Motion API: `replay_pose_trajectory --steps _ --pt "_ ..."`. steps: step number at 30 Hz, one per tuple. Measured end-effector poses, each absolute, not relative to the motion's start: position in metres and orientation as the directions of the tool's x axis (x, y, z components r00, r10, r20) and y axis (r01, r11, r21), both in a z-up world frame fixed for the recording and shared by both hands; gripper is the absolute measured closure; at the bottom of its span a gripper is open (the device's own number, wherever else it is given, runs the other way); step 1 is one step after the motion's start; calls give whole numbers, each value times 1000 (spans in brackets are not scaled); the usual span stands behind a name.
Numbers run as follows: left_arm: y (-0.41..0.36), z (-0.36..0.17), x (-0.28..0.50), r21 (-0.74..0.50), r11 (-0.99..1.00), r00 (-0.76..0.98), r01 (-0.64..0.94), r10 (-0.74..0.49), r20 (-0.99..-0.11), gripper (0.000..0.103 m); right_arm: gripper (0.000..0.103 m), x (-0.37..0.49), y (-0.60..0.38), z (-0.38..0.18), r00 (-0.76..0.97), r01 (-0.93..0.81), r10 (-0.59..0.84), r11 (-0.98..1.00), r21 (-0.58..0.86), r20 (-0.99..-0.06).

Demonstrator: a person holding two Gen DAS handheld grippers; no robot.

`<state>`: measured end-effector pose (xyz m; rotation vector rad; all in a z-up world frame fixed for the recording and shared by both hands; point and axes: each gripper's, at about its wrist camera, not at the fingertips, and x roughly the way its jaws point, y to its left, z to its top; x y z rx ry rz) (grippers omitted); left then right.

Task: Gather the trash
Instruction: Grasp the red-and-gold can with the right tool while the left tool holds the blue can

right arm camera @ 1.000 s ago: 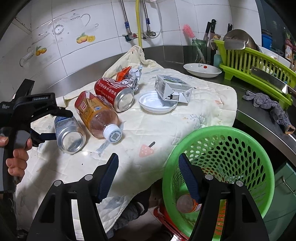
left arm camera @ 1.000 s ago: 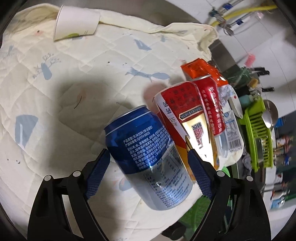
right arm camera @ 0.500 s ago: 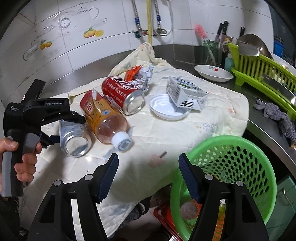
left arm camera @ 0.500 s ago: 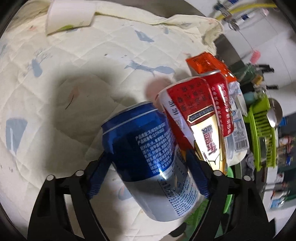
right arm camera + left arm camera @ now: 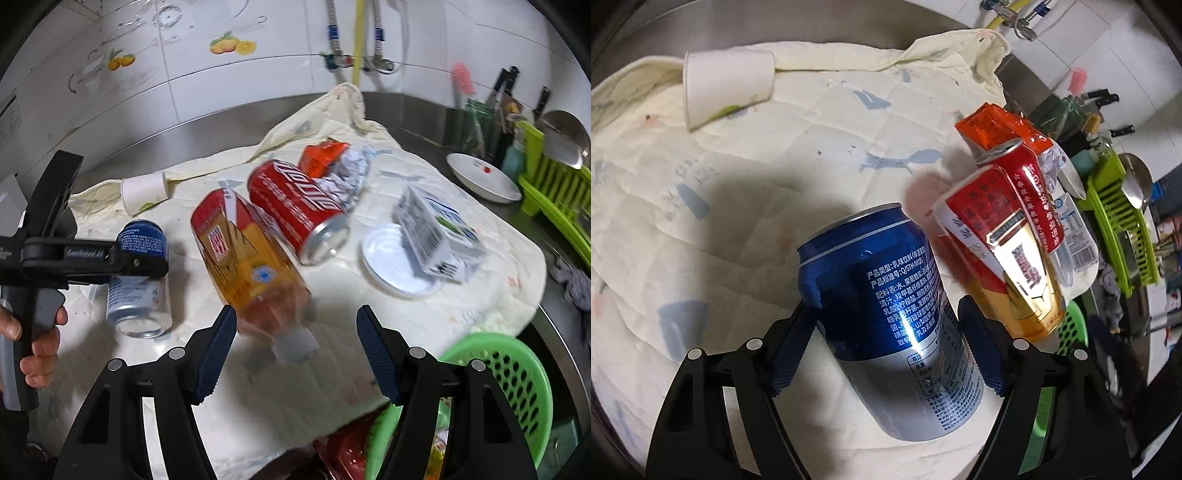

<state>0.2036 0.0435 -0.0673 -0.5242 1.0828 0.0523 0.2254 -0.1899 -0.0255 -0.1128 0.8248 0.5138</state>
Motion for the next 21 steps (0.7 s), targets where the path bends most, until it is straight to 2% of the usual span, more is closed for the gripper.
replay_pose_trajectory --steps 10,21 --pt "61 -58 202 -313 922 476 -229 -175 -862 27 38 253 -143 -26 502 -595 400 803 30 -766" --pt "69 -56 201 -290 936 466 -198 -171 -868 28 38 271 -95 -42 481 -674 344 734 -89 -807"
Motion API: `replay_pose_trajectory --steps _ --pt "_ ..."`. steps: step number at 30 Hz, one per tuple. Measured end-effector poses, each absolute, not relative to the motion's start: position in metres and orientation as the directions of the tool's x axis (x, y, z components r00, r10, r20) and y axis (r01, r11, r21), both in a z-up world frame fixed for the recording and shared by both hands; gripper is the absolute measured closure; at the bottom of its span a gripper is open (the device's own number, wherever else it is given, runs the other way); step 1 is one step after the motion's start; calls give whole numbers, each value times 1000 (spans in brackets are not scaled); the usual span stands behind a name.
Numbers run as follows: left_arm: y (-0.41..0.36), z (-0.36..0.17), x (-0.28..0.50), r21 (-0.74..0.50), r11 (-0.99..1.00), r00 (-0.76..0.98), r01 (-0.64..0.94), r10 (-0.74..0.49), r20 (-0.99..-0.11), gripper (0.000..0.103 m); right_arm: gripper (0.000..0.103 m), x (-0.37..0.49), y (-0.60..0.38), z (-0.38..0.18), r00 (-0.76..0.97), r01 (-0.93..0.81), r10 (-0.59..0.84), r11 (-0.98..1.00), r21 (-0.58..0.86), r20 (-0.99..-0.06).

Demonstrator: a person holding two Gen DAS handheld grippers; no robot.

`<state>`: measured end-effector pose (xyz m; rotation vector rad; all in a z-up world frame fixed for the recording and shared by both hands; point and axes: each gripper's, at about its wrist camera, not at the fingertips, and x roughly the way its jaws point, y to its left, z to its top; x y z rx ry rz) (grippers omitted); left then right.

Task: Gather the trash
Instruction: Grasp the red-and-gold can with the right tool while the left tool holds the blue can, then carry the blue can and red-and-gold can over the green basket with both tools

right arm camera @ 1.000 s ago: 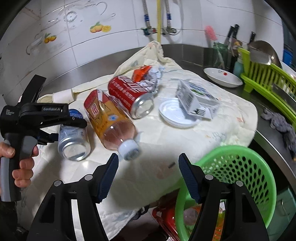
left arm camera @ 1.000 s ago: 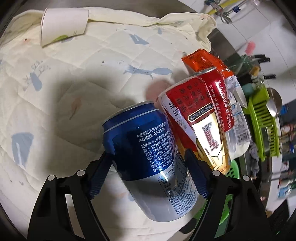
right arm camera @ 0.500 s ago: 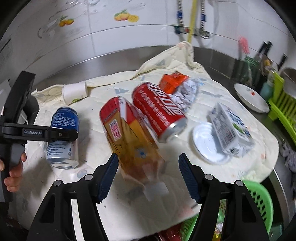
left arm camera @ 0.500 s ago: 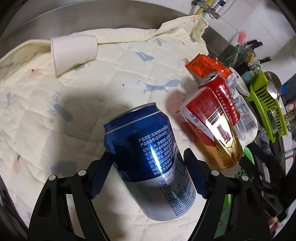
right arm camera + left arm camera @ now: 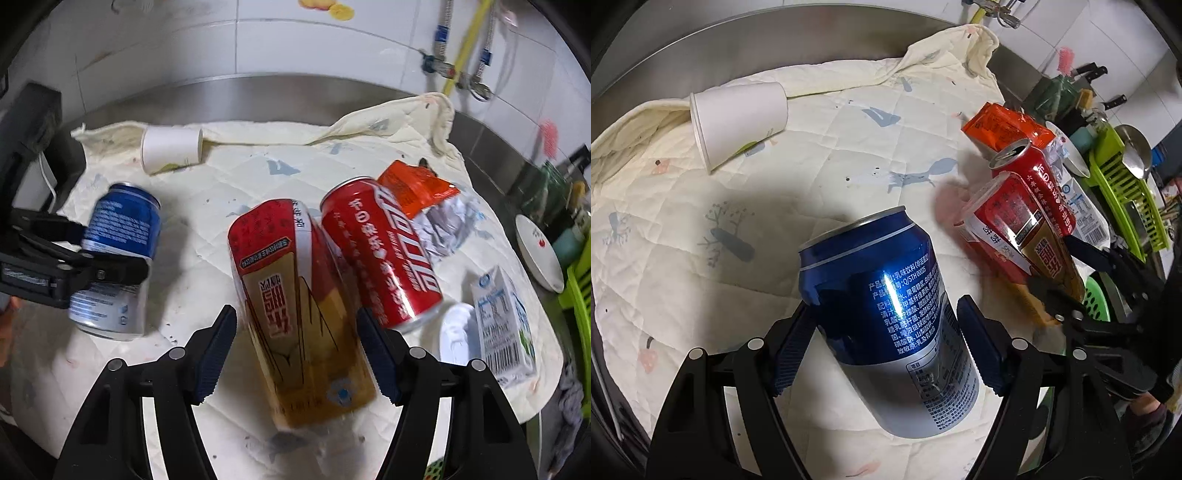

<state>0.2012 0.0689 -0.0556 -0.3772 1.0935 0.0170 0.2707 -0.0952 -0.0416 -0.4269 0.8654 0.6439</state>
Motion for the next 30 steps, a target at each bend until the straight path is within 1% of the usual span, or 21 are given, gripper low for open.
replay_pose_trajectory --steps 3,12,14,16,17,18,21,22,23,28,30 --pt "69 -56 201 -290 937 464 -196 -172 -869 28 38 273 -88 -46 496 -679 321 723 -130 -807" --pt "72 -59 201 -288 937 459 -198 -171 -872 28 38 275 -75 -47 507 -693 307 700 -170 -806" --pt "74 -59 200 -290 936 460 -200 -172 -871 28 35 276 -72 -47 503 -700 304 692 -175 -809" --pt "75 -59 199 -292 935 461 -201 -172 -870 28 29 276 -69 -49 500 -709 296 679 -189 -814" --pt "75 -59 199 -291 935 461 -200 -172 -870 28 28 276 -66 -50 505 -710 288 675 -202 -813" --pt "75 -59 199 -290 936 461 -201 -171 -871 28 28 276 -63 -52 524 -704 273 672 -229 -807" --pt "76 -61 199 -289 936 460 -201 -171 -871 28 31 278 -57 -56 531 -705 256 662 -253 -808" --pt "77 -62 199 -289 936 459 -201 -171 -872 28 33 279 -56 -57 541 -699 245 662 -270 -804" --pt "77 -62 199 -291 935 458 -201 -173 -872 28 34 280 -56 -58 544 -698 246 663 -270 -802" --pt "77 -65 199 -295 935 456 -197 -179 -872 29 35 280 -62 -55 542 -684 261 689 -239 -799" --pt "76 -64 199 -299 936 458 -189 -185 -870 29 35 277 -66 -52 531 -678 279 706 -203 -800"
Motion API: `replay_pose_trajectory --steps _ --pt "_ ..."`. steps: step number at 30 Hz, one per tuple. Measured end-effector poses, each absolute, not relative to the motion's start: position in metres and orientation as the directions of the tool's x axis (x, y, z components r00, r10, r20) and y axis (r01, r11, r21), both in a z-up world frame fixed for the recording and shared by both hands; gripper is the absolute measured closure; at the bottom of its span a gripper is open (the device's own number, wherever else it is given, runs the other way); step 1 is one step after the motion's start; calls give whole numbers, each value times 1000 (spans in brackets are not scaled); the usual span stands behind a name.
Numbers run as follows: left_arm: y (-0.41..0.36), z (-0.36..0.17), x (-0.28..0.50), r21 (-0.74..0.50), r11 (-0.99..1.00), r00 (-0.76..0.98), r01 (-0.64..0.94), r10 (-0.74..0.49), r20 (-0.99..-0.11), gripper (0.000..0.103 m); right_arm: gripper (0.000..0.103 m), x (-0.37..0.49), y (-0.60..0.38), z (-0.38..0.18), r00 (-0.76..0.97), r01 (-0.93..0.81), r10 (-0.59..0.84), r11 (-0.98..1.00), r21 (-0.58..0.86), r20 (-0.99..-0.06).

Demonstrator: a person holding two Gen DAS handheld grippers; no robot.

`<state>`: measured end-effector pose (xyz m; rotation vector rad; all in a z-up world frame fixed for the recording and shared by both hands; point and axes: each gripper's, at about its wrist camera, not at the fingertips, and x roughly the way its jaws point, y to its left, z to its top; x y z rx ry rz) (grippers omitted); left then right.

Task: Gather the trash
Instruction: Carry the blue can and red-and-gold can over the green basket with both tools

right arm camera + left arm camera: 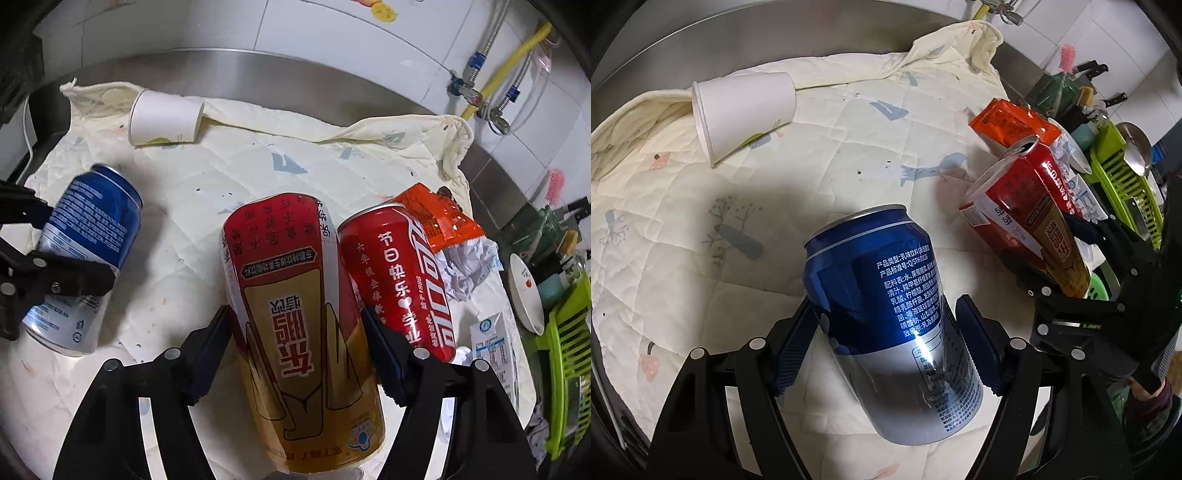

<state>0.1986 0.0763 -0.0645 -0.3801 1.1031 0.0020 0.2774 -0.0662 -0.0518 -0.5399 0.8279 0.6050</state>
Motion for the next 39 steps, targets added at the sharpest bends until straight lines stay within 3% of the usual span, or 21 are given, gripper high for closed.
replay_pose_trajectory --steps 20,22,23,26,39 --pt "29 -41 189 -344 938 483 -37 -284 -828 32 36 235 -160 -11 543 -506 394 858 85 -742" --pt "20 -40 190 -344 939 481 -15 -295 -826 33 36 232 -172 -8 554 -486 395 868 102 -733" --pt "15 -40 190 -348 937 478 -3 -305 -824 39 36 232 -176 -6 558 -477 395 872 107 -730" --pt "4 -40 191 -354 935 469 16 -320 -824 39 36 229 -195 1 578 -442 399 886 138 -712" --pt "-41 -38 192 -367 922 442 120 -381 -812 39 35 209 -292 -9 646 -247 258 961 124 -718"
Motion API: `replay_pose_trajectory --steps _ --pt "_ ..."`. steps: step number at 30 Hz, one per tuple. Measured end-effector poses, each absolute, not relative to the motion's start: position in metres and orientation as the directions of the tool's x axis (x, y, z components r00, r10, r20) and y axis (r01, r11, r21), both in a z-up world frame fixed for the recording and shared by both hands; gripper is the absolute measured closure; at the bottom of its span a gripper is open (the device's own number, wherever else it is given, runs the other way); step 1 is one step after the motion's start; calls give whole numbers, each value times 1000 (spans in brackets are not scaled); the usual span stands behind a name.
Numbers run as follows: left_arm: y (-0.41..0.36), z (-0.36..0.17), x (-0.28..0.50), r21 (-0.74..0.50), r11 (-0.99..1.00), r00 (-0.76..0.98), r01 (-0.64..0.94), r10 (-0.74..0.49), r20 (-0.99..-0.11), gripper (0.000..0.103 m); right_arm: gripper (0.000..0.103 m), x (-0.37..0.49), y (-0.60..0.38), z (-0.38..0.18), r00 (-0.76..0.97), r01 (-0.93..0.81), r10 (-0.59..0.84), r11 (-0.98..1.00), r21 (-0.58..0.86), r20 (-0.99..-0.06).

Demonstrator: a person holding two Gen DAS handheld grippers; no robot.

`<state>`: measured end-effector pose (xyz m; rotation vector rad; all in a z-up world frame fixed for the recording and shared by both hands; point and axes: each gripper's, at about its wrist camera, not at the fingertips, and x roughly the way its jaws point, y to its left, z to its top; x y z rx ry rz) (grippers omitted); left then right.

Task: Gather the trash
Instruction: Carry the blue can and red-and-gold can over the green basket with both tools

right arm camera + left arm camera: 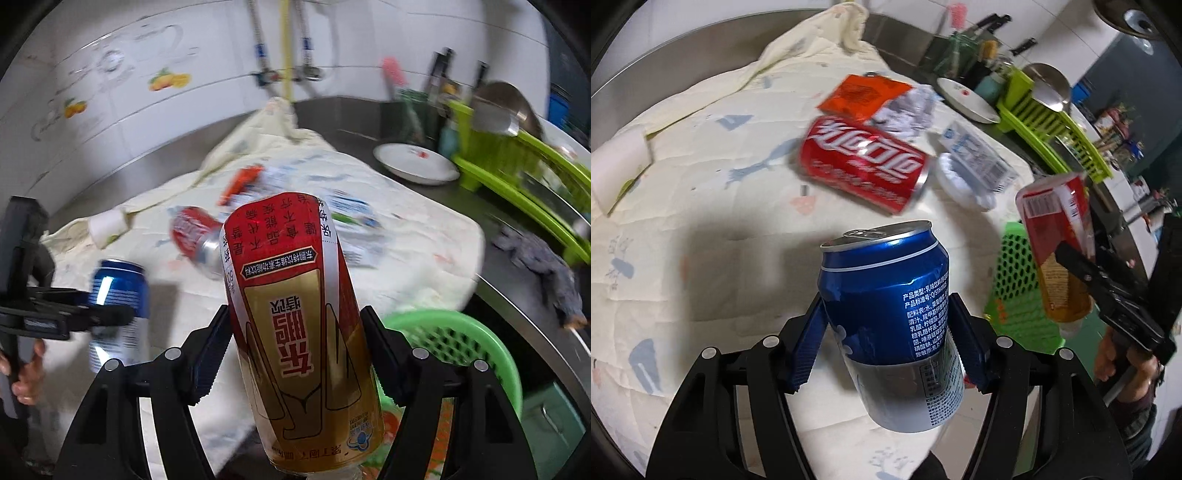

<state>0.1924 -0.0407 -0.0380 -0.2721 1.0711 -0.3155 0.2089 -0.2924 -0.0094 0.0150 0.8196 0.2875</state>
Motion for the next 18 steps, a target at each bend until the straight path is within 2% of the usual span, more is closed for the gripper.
replay_pose_trajectory --steps 8,18 --pt "-87 -30 197 -401 893 416 205 -451 -790 39 35 211 -369 -56 622 -60 121 992 107 -774" --pt "-157 -23 204 -422 852 362 311 -517 -776 39 34 216 -408 -98 592 25 100 990 142 -800"
